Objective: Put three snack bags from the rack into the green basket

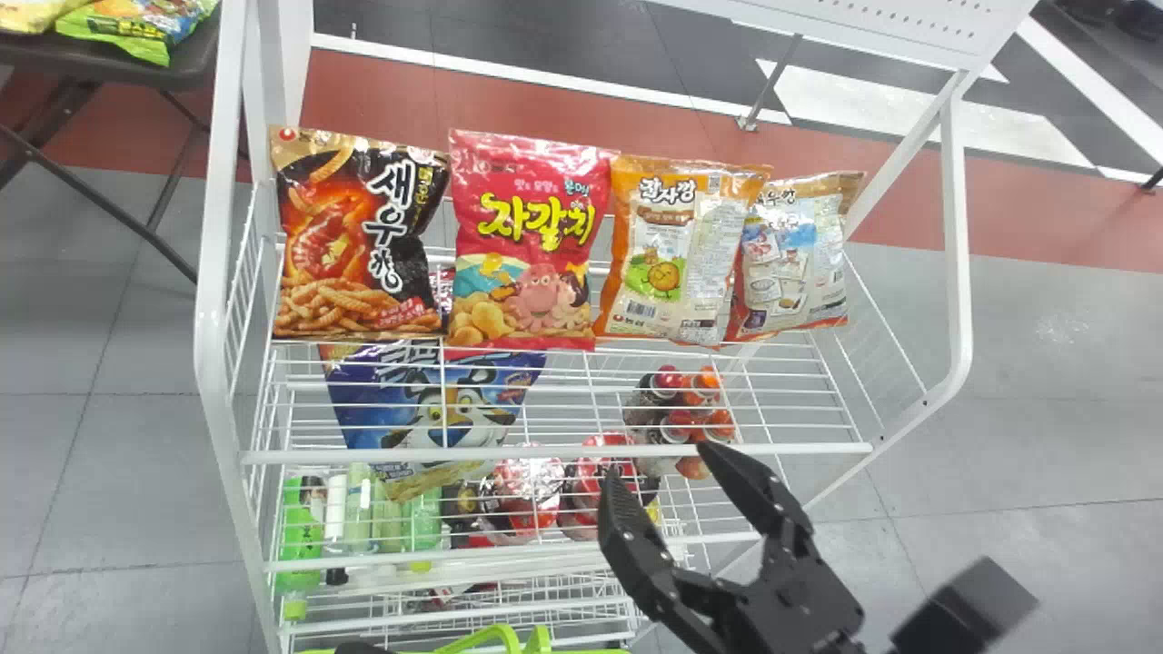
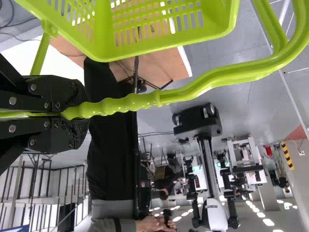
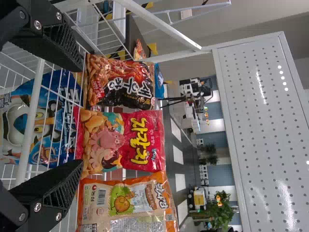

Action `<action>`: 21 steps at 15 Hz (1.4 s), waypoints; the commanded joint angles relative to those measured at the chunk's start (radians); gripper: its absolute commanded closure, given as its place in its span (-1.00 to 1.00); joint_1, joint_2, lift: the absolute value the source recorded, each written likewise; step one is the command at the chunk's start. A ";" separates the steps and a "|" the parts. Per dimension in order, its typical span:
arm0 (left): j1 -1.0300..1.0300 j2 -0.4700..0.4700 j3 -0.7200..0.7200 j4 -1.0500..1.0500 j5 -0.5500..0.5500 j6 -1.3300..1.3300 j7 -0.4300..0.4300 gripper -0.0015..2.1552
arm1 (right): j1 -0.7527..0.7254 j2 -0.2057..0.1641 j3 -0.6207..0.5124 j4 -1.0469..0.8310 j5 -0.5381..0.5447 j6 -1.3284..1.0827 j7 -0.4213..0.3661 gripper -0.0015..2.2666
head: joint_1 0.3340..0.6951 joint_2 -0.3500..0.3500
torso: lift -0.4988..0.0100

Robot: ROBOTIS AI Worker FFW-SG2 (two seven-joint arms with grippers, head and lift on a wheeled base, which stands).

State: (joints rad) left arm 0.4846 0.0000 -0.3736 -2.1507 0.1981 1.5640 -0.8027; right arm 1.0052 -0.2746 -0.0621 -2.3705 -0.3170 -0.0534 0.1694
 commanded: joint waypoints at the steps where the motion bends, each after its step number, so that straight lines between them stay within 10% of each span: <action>1: 0.000 -0.003 -0.001 0.015 0.003 0.007 -0.001 0.31 | -0.152 0.006 0.061 0.071 0.030 0.093 0.001 -0.85 | 1.00 -1.00 | 0.96; 9: 0.003 -0.003 -0.011 0.034 -0.002 0.007 -0.001 0.31 | -0.642 0.094 0.321 0.300 0.182 0.399 -0.031 -0.85 | 1.00 -1.00 | 0.96; 21: -0.026 -0.003 -0.011 0.051 0.011 0.007 -0.016 0.31 | -0.976 0.161 0.349 0.613 0.162 0.381 -0.007 -0.85 | 1.00 -0.90 | 0.96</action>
State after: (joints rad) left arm 0.4647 0.0000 -0.3858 -2.1052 0.2048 1.5640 -0.8181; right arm 0.0641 -0.1183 0.2819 -1.7913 -0.1431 0.3275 0.1528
